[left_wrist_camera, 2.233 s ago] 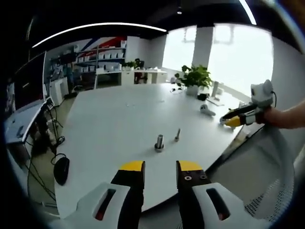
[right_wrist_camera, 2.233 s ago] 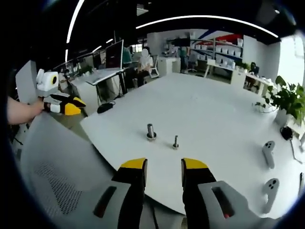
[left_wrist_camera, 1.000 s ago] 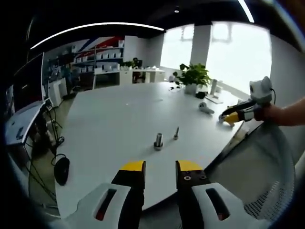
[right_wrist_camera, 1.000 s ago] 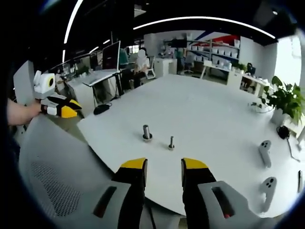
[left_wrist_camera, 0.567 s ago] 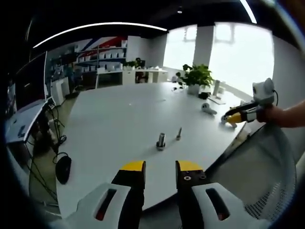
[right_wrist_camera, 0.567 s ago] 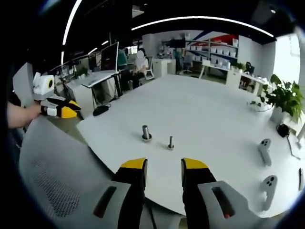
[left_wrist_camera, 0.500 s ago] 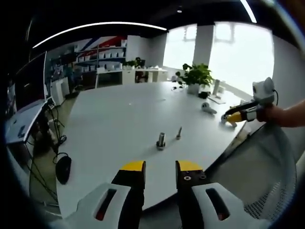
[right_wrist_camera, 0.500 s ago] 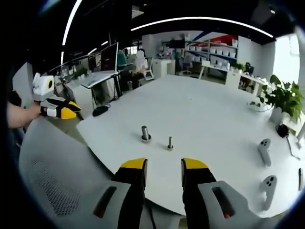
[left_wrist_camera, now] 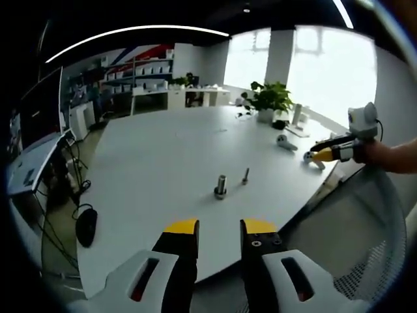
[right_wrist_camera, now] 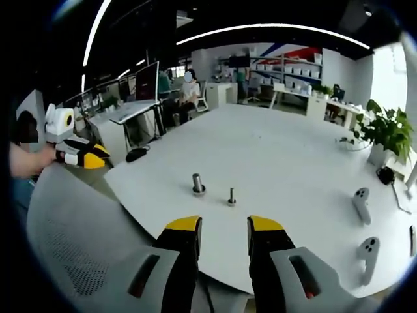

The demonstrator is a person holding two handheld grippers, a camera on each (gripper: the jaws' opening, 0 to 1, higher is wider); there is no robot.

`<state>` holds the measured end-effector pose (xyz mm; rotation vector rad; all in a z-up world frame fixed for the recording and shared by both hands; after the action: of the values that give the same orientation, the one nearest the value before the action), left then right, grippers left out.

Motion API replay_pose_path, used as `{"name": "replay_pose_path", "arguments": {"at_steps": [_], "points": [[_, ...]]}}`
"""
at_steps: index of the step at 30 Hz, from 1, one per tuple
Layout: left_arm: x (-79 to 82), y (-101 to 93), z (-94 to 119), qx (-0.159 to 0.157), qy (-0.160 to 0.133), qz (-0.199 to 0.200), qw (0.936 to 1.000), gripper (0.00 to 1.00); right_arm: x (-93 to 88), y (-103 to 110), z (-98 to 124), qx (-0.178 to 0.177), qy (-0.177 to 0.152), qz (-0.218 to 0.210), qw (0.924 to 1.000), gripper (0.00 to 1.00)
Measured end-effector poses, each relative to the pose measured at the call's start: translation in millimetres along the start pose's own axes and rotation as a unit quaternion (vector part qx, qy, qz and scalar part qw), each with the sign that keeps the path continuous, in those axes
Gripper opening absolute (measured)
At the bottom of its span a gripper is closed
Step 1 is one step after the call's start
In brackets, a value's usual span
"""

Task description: Place the washer onto the threaded stud by aligning its center hole with the stud, sliding it down to the base, and recovering from edge contact or off-axis alignment until the washer reaches the visible bottom stop.

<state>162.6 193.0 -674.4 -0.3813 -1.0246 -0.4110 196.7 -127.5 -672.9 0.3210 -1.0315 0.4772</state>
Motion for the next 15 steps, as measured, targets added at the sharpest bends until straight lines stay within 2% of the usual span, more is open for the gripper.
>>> {"name": "replay_pose_path", "arguments": {"at_steps": [15], "points": [[0.5, 2.0, 0.3, 0.001, 0.000, 0.000, 1.0000, 0.21, 2.9, -2.2, 1.1, -0.009, -0.008, -0.006, 0.9999, 0.30]]}}
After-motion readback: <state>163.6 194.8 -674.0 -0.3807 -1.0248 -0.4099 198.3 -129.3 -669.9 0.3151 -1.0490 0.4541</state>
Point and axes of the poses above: the point that each gripper's makers call its tool centre point, and the gripper's own axes: z roughly backward along the fingers, y roughly to its left, x roughly out of its top, the point moved 5 cm from there along z, roughly backward along the fingers, and after that the axes turned 5 degrees about -y, right-handed, at the moved point
